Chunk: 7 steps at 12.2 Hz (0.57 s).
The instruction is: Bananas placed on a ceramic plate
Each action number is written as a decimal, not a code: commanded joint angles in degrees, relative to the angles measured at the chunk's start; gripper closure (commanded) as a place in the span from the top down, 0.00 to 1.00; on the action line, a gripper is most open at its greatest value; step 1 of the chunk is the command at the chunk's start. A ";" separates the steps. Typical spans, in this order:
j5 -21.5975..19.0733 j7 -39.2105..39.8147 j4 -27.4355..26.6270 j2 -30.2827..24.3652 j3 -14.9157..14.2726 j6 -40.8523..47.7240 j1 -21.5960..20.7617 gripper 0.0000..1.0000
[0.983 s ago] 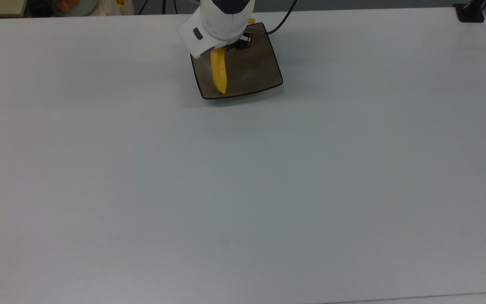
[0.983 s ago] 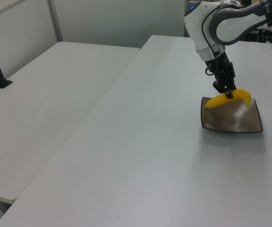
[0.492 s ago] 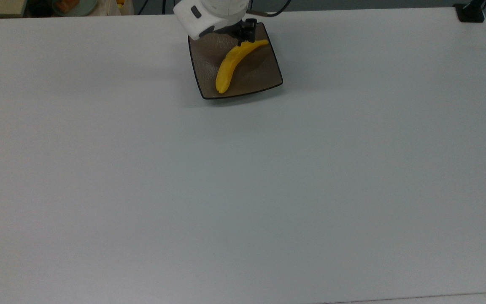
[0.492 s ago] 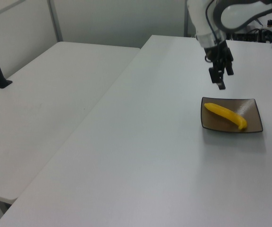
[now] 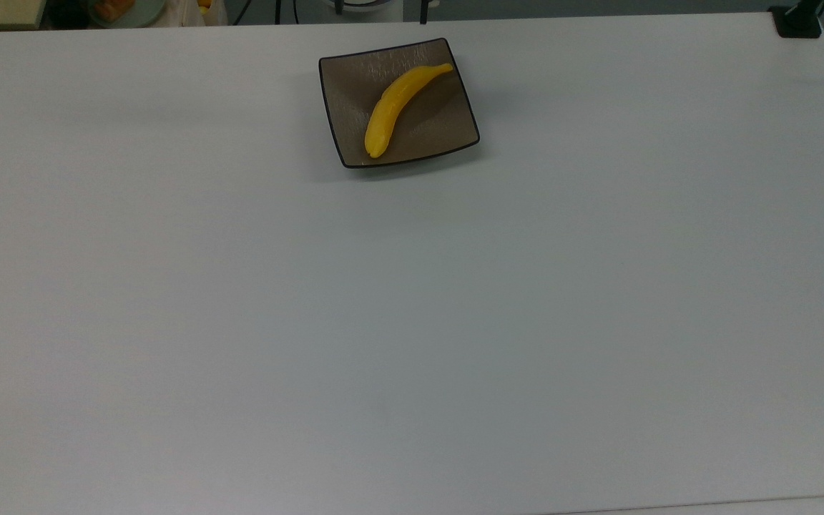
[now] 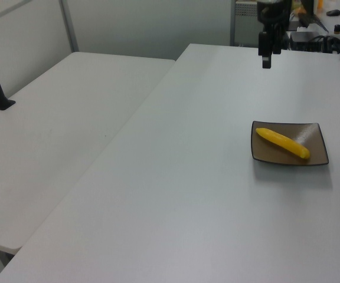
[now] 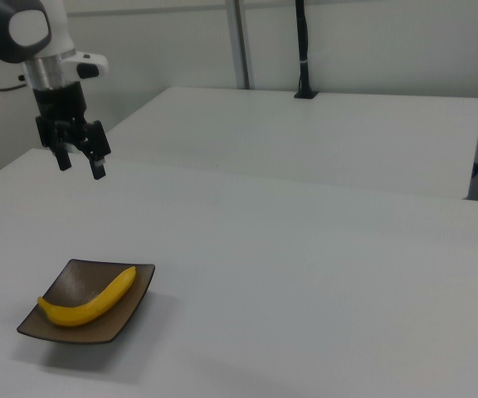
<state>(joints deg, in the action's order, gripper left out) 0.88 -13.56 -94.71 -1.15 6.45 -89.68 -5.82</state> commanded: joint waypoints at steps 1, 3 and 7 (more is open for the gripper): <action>-3.87 2.74 -0.38 -1.14 -7.57 -3.90 -5.59 1.00; -3.96 5.98 -1.26 -0.79 -11.36 -9.43 -8.06 1.00; -4.05 10.48 -2.32 -0.70 -13.04 -11.74 -9.30 1.00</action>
<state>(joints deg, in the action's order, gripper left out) -2.09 -5.18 -95.42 -1.17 -5.30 -99.80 -13.63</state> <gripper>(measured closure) 0.000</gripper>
